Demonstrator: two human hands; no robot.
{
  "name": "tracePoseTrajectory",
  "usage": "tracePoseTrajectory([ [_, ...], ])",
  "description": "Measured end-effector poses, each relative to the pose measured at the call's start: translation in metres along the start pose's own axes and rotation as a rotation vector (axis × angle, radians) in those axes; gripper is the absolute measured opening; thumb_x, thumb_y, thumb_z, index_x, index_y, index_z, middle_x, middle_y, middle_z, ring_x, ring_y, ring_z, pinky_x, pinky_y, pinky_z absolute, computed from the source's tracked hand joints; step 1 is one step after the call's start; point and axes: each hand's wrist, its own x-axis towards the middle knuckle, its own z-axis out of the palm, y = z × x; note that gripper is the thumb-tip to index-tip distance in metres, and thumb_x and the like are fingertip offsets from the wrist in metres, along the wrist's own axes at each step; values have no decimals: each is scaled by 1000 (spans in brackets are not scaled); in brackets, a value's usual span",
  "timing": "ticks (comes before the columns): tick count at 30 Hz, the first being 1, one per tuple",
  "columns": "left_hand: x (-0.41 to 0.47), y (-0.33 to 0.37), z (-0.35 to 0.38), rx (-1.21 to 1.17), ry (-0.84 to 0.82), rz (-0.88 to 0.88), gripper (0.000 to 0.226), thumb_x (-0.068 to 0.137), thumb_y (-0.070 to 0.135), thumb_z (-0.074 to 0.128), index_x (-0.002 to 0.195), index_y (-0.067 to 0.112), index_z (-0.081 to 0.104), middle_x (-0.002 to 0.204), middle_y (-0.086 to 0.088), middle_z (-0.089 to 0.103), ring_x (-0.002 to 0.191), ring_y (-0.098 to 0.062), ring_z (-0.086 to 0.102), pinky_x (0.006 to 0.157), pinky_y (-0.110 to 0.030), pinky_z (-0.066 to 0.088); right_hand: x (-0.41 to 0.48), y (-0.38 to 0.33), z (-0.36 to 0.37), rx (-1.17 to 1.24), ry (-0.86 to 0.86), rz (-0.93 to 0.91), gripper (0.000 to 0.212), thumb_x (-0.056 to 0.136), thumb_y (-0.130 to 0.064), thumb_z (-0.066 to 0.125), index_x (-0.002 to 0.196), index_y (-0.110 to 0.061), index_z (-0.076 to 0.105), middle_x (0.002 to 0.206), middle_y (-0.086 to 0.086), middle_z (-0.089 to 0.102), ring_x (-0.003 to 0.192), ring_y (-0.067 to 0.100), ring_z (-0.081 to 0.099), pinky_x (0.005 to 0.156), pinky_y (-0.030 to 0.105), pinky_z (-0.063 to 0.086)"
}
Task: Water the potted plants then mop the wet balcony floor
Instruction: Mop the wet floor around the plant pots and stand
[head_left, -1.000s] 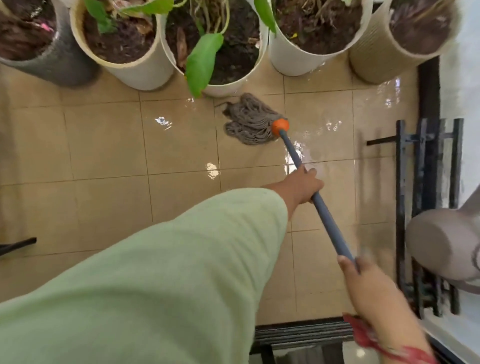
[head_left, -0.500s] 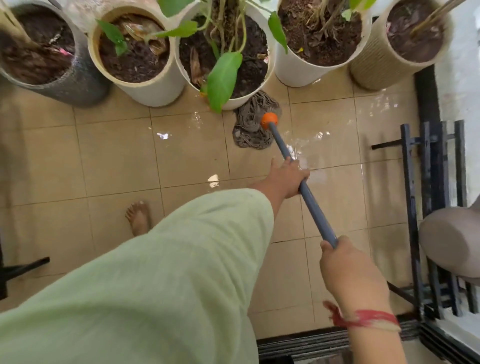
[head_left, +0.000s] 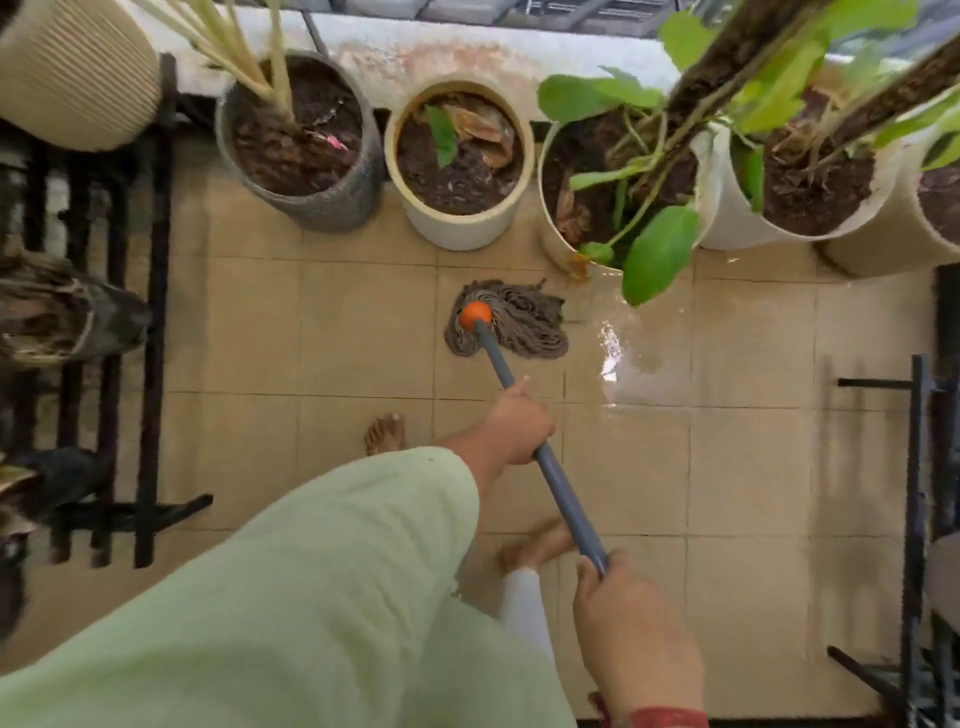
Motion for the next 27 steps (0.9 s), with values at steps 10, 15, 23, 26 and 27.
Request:
tracePoseTrajectory([
  [10,-99,-130,67,-207,-27,-292,22,90,34,55,104,19,63,109,-5,66,104,-25,61,98,-37,40,-5,-124,29,-363,41,-325,31,100,-35,32,118,-13,45,118,12,62,112,29,57,86,33,48],
  [15,-152,-136,96,-261,-180,-399,27,89,30,54,111,15,61,112,-5,64,103,-24,63,83,-36,50,-13,-142,48,-580,5,-523,26,102,-27,35,120,-13,46,112,4,65,102,22,64,50,27,28],
  [23,-139,-79,64,-119,-325,-225,29,92,22,50,117,11,59,124,-8,59,108,-28,60,78,-39,50,-13,-86,4,-432,-103,-536,32,98,-32,38,120,-13,51,69,-3,28,103,23,59,78,28,45],
  [26,-103,-68,46,-42,-337,-152,21,91,23,52,109,16,61,113,-4,65,102,-26,63,78,-37,50,-1,-64,-9,-396,-45,-446,30,96,-33,39,117,-15,51,98,6,54,100,24,59,68,29,38],
  [27,-92,-66,40,-24,-322,-144,20,91,24,52,108,17,61,110,-2,66,100,-25,64,79,-38,52,3,-56,-11,-385,-20,-419,30,95,-33,38,117,-16,51,108,8,56,98,24,59,67,29,37],
])
